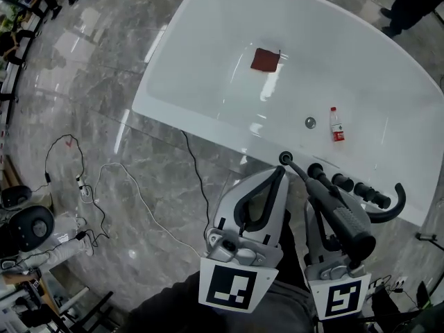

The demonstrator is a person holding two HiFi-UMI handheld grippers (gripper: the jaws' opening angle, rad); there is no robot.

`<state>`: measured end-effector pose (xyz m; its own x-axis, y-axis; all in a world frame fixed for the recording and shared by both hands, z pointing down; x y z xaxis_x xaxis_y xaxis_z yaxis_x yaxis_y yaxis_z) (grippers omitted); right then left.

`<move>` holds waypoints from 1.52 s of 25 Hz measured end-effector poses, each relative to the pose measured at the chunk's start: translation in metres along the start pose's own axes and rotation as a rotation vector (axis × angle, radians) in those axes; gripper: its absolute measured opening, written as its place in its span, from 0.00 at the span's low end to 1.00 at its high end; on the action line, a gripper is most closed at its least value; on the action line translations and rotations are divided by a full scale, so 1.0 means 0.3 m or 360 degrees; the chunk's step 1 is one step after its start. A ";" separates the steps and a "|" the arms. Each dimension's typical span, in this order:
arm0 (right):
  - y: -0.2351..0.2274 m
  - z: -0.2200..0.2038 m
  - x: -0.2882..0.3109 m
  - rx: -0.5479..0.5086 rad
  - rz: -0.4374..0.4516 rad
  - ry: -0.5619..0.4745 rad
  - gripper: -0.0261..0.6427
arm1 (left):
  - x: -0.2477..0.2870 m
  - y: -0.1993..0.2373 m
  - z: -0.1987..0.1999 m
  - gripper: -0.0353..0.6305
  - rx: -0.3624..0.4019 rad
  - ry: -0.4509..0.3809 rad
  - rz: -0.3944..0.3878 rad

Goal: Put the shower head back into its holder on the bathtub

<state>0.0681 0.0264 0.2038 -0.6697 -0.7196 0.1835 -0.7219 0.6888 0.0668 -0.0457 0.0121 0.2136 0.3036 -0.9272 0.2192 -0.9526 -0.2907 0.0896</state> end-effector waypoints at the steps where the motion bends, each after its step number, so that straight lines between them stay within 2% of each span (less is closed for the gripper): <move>1: -0.002 -0.014 0.003 0.0002 -0.0004 0.0008 0.25 | 0.005 0.000 -0.013 0.06 -0.0009 0.0007 0.0003; 14: -0.026 -0.167 0.054 0.0055 -0.0022 0.0041 0.25 | 0.092 0.004 -0.120 0.06 -0.0052 0.0026 0.0013; 26: -0.026 -0.240 0.101 0.0102 -0.0025 0.0105 0.25 | 0.112 0.019 -0.147 0.06 -0.0055 0.0055 -0.0008; 29: -0.015 -0.232 0.121 0.0090 -0.0009 0.0067 0.25 | 0.093 0.030 -0.165 0.06 -0.0055 0.0119 -0.0005; 31: 0.006 -0.206 0.163 0.0087 0.0015 -0.0029 0.25 | 0.068 0.071 -0.163 0.06 -0.0027 0.0162 0.0032; 33: 0.016 -0.188 0.204 0.0114 0.0018 -0.0079 0.25 | 0.077 0.104 -0.134 0.06 -0.0006 0.0109 0.0065; 35: 0.001 -0.214 0.183 0.0148 0.0012 0.0013 0.25 | 0.110 0.086 -0.111 0.06 -0.0018 0.0025 0.0066; 38: -0.041 -0.272 0.109 0.0143 0.0003 0.0147 0.25 | 0.136 0.009 -0.139 0.06 -0.0061 0.0011 0.0031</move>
<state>0.0694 0.0016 0.2890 -0.6551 -0.7045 0.2732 -0.7362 0.6765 -0.0209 -0.0351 -0.0168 0.2633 0.2852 -0.9310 0.2279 -0.9569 -0.2632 0.1225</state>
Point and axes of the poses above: the fingertips, and each gripper's own axes: x forward along the fingers, y to its left, z out of its top, the point moved 5 cm from there along -x, backward along the fingers, and after that the axes turned 4 degrees about z, right-handed, at the moved point
